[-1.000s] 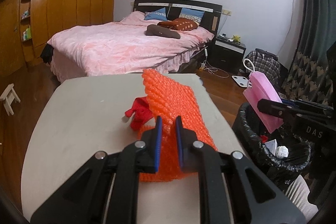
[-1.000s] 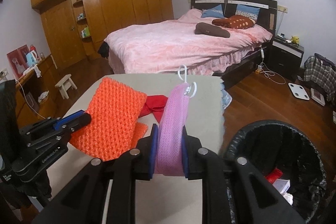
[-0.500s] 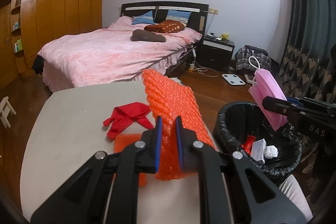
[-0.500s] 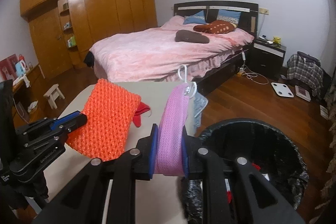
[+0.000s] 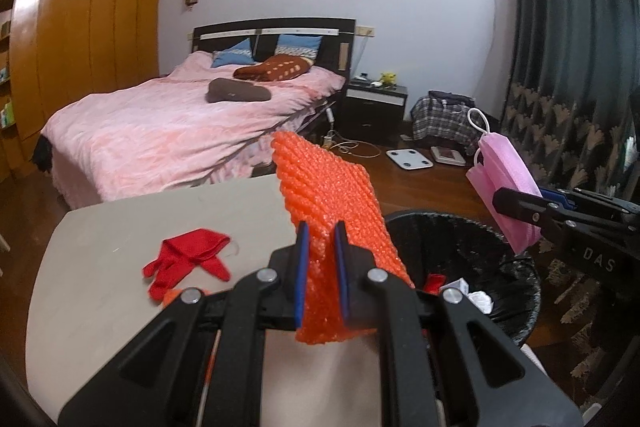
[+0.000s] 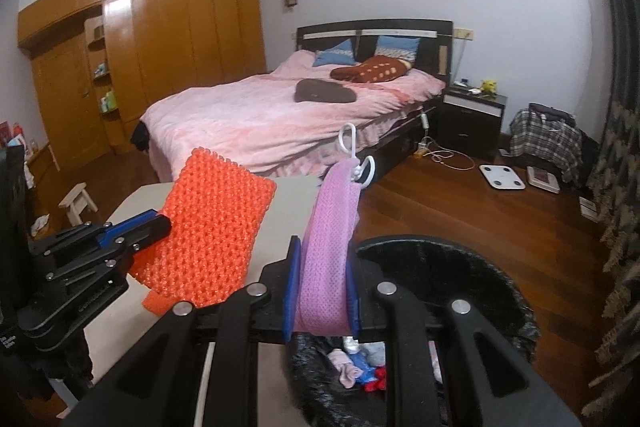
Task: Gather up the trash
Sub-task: 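Carry the orange pad and pink bag over the bin and open both tools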
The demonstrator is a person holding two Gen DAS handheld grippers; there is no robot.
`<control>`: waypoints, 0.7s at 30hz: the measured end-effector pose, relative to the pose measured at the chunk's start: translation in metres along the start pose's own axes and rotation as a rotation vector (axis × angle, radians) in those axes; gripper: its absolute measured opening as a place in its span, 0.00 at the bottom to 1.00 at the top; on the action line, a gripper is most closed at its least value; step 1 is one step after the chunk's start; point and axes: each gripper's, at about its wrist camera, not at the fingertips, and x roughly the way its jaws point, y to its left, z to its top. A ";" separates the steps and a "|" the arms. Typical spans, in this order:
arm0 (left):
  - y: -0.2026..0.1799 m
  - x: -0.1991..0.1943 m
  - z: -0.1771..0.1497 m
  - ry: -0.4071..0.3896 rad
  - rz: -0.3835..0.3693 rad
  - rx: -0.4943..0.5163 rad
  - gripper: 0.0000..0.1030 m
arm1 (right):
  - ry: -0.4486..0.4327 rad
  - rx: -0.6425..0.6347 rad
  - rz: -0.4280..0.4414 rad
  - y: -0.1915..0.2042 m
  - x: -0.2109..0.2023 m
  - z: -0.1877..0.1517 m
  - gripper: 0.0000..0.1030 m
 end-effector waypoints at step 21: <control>-0.071 0.051 -0.001 0.039 -0.140 0.093 0.12 | 0.035 0.131 -0.182 -0.089 -0.014 -0.029 0.19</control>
